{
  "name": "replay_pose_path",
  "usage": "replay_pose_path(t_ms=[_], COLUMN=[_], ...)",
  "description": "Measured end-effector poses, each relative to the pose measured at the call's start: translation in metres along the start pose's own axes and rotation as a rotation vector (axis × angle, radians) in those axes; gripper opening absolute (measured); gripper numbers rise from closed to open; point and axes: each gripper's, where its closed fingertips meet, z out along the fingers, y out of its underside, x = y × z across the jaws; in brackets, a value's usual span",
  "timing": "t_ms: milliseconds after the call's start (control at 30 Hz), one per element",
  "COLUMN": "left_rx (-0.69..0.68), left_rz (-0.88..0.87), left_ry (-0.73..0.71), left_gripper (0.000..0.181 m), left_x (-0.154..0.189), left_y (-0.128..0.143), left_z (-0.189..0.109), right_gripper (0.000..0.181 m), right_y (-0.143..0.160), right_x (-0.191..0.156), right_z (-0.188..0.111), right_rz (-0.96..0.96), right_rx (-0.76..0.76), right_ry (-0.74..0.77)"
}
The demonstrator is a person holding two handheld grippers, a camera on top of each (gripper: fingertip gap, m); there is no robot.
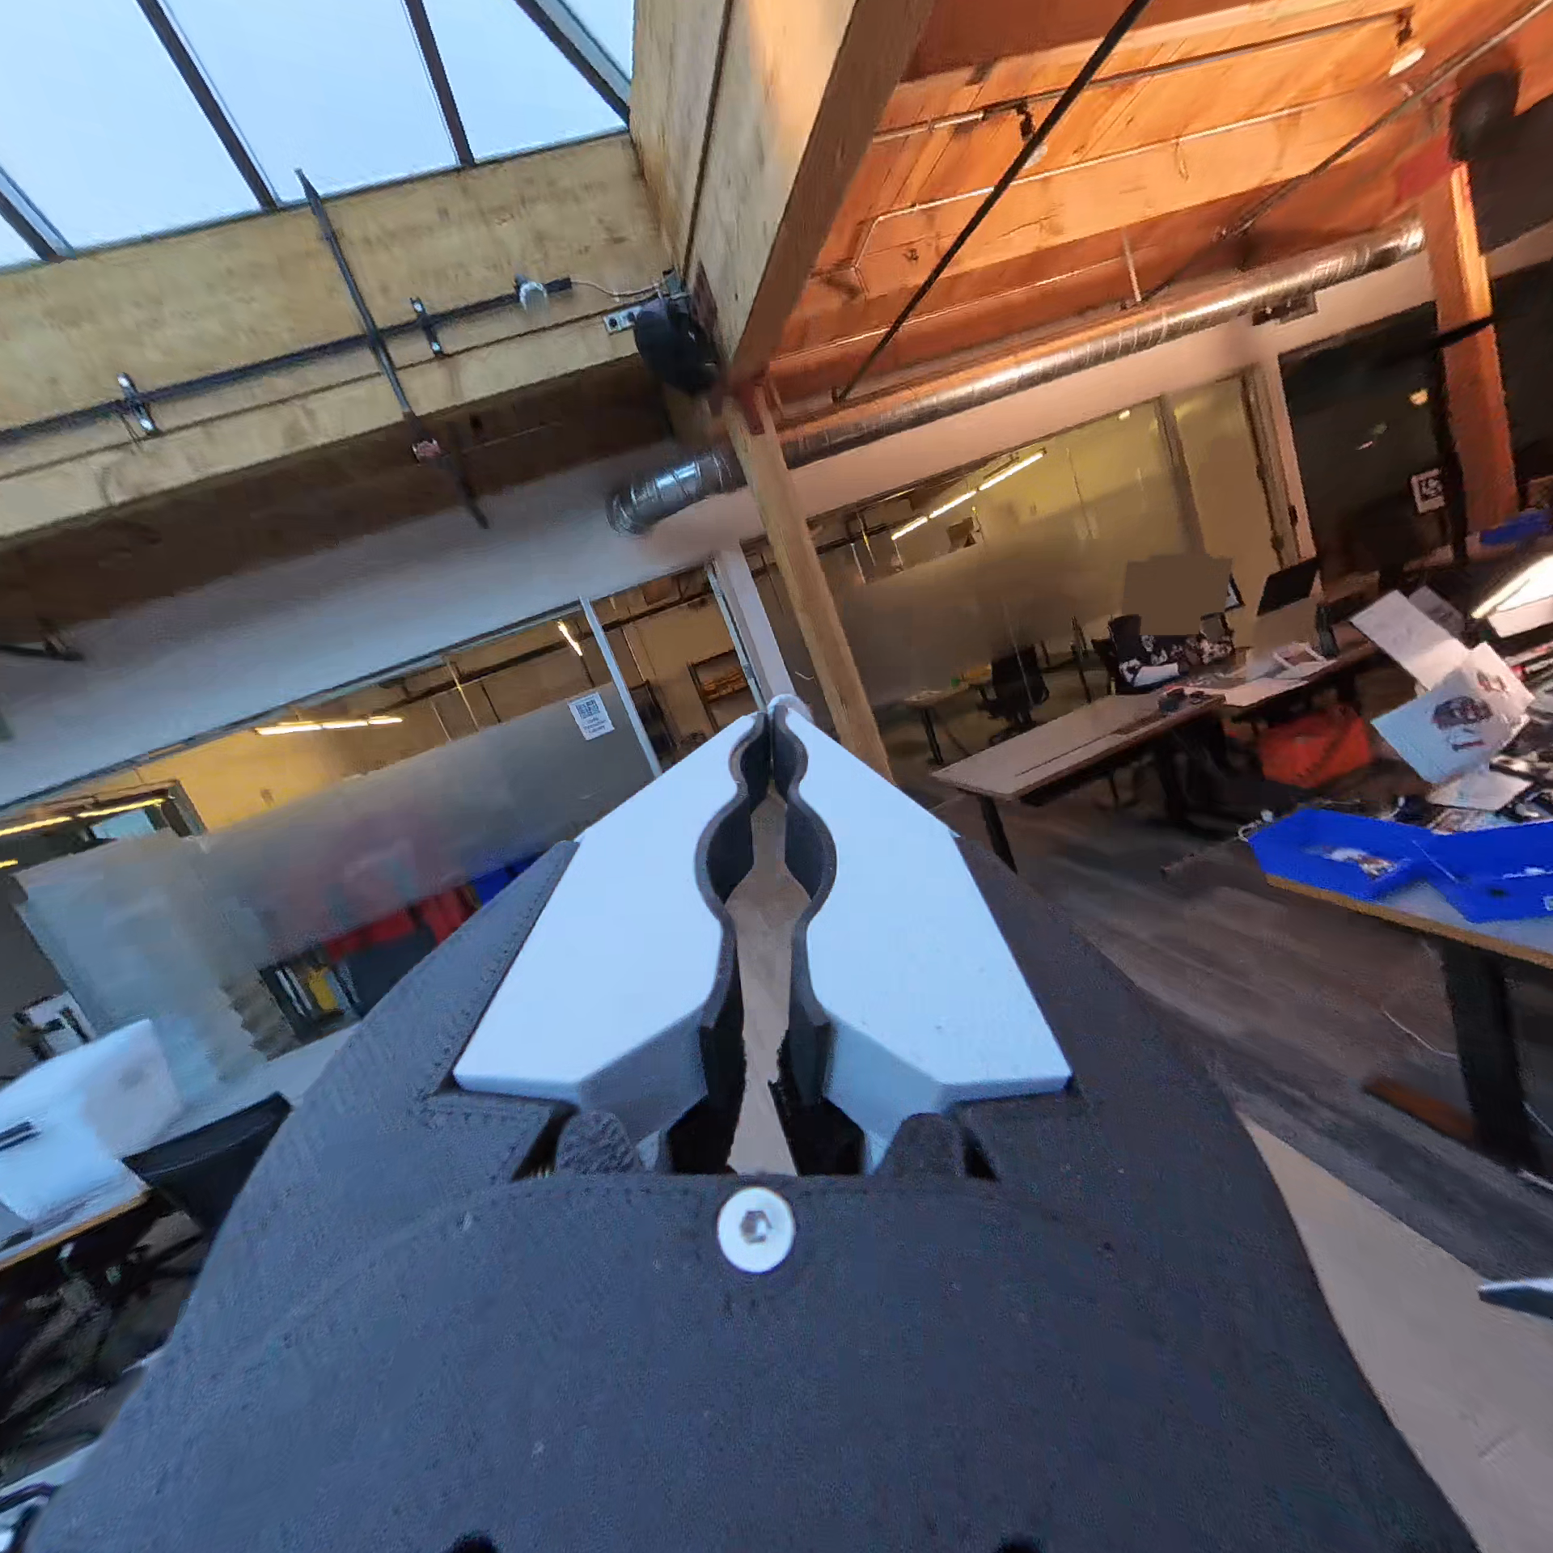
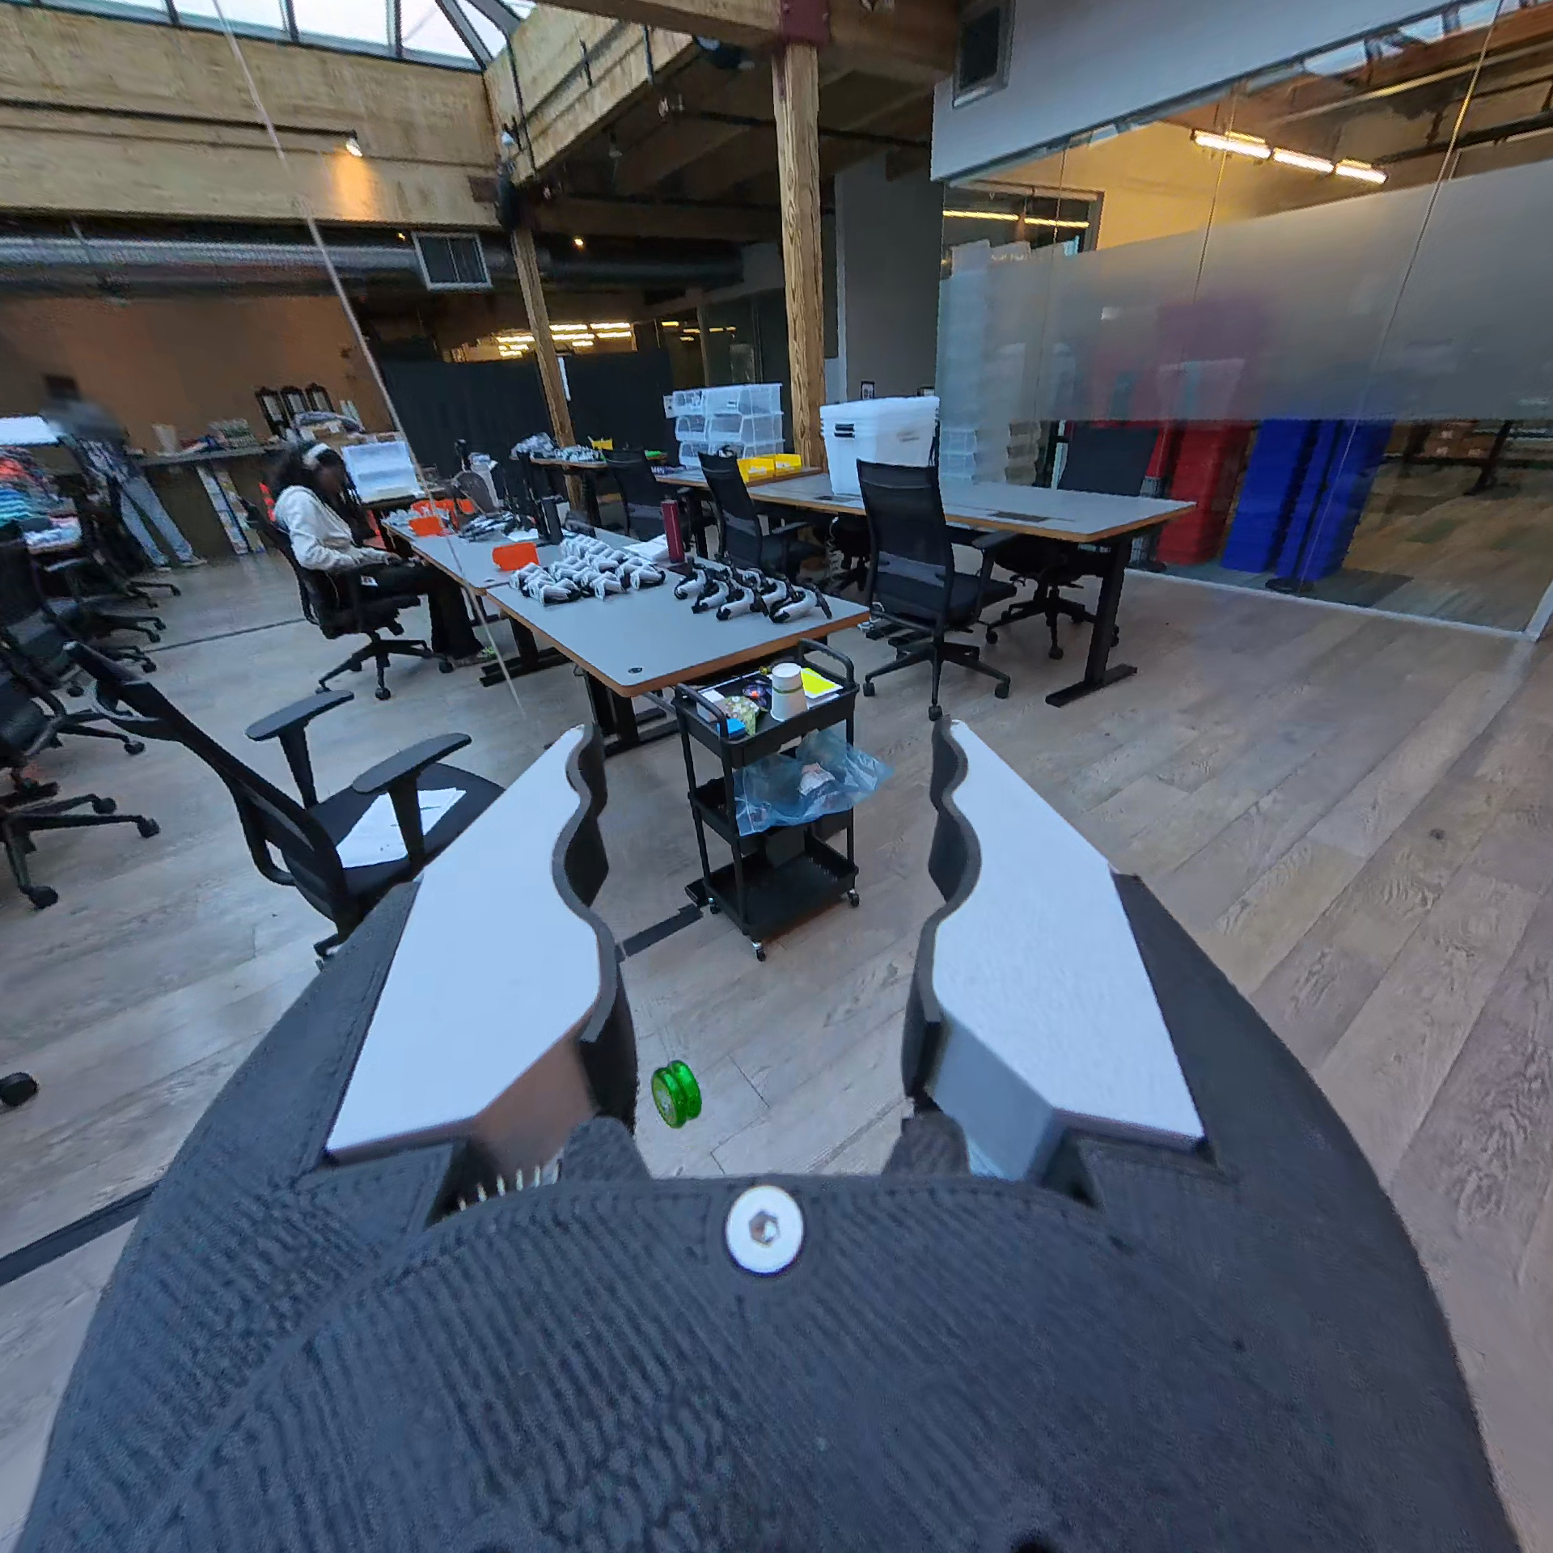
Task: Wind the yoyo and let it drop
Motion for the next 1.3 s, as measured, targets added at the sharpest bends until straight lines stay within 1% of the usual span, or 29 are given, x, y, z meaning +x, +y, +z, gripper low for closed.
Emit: replay_pose_path(t_ms=[33, 67, 100, 133, 200, 233, 300, 400, 467, 533, 567, 633, 700, 767, 800, 867, 933, 967, 1000, 1067, 1100, 1167, 1200, 1233, 1267, 1300], left_rx=[-0.017, -0.049, -0.116, -0.208, -0.35, -0.412, -0.52, -0.636, -0.702, -0.749, -0.764, -0.776, -0.794, -0.815, -0.843, -0.873, -0.883, -0.872, -0.857, -0.854, -0.856, -0.872, -0.877, -0.852, -0.777, -0.66], left_rz=[0.011, 0.005, -0.012, -0.033, -0.052, -0.059, -0.106, -0.265, -0.406, -0.542, -0.594, -0.699, -0.829, -0.927, -0.938, -0.934, -0.939, -0.943, -0.935, -0.857, -0.795, -0.637, -0.547, -0.462, -0.386, -0.314], left_ry=[-0.005, 0.006, 0.033, 0.063, 0.096, 0.112, 0.143, 0.198, 0.229, 0.235, 0.222, 0.197, 0.147, 0.09, 0.074, 0.05, 0.03, 0.035, 0.05, 0.095, 0.12, 0.154, 0.159, 0.152, 0.154, 0.15], left_gripper=[0.0, 0.0, 0.0, 0.0, 0.0, 0.0, 0.0, 0.0, 0.0, 0.0, 0.0, 0.0, 0.0, 0.0, 0.0, 0.0, 0.0, 0.0, 0.0, 0.0, 0.0, 0.0, 0.0, 0.0, 0.0, 0.0], left_x=[-0.004, -0.006, -0.004, -0.002, 0.003, 0.008, 0.02, 0.052, 0.081, 0.114, 0.129, 0.159, 0.185, 0.204, 0.212, 0.222, 0.22, 0.215, 0.208, 0.186, 0.173, 0.139, 0.114, 0.086, 0.06, 0.041], left_y=[-0.026, -0.042, -0.045, -0.037, -0.002, 0.026, 0.094, 0.218, 0.305, 0.388, 0.427, 0.493, 0.548, 0.589, 0.607, 0.63, 0.637, 0.632, 0.622, 0.593, 0.574, 0.525, 0.488, 0.435, 0.362, 0.274], left_z=[-0.004, -0.006, -0.007, -0.007, -0.009, -0.012, -0.019, -0.041, -0.067, -0.098, -0.115, -0.147, -0.177, -0.201, -0.212, -0.226, -0.227, -0.22, -0.209, -0.18, -0.162, -0.121, -0.096, -0.066, -0.033, -0.003], right_gripper=[0.077, 0.077, 0.077, 0.077, 0.077, 0.077, 0.077, 0.076, 0.077, 0.077, 0.077, 0.077, 0.077, 0.077, 0.077, 0.077, 0.077, 0.077, 0.077, 0.077, 0.077, 0.077, 0.077, 0.076, 0.077, 0.077], right_y=[-0.003, -0.004, -0.004, -0.002, 0.006, 0.011, 0.025, 0.052, 0.071, 0.086, 0.092, 0.103, 0.11, 0.115, 0.116, 0.118, 0.117, 0.114, 0.112, 0.102, 0.095, 0.072, 0.06, 0.047, 0.035, 0.024], right_x=[-0.002, -0.004, -0.007, -0.009, -0.015, -0.017, -0.022, -0.031, -0.037, -0.041, -0.043, -0.045, -0.046, -0.048, -0.048, -0.05, -0.053, -0.054, -0.055, -0.057, -0.057, -0.059, -0.059, -0.059, -0.058, -0.056], right_z=[0.002, 0.003, 0.005, 0.008, 0.012, 0.014, 0.016, 0.018, 0.018, 0.016, 0.015, 0.013, 0.011, 0.01, 0.01, 0.01, 0.012, 0.013, 0.014, 0.016, 0.018, 0.02, 0.021, 0.022, 0.022, 0.022], right_rz=[0.003, 0.006, 0.012, 0.023, 0.044, 0.053, 0.071, 0.097, 0.099, 0.098, 0.092, 0.076, 0.057, 0.051, 0.052, 0.055, 0.059, 0.059, 0.056, 0.045, 0.041, 0.044, 0.039, 0.026, 0.006, -0.018], right_rx=[0.009, 0.017, 0.021, 0.022, 0.013, 0.004, -0.014, -0.068, -0.116, -0.154, -0.172, -0.206, -0.235, -0.254, -0.259, -0.268, -0.263, -0.259, -0.255, -0.239, -0.223, -0.178, -0.155, -0.135, -0.117, -0.099], right_ry=[-0.008, -0.016, -0.027, -0.039, -0.066, -0.077, -0.094, -0.129, -0.145, -0.157, -0.162, -0.168, -0.17, -0.173, -0.176, -0.181, -0.186, -0.189, -0.194, -0.201, -0.205, -0.223, -0.228, -0.23, -0.227, -0.221])
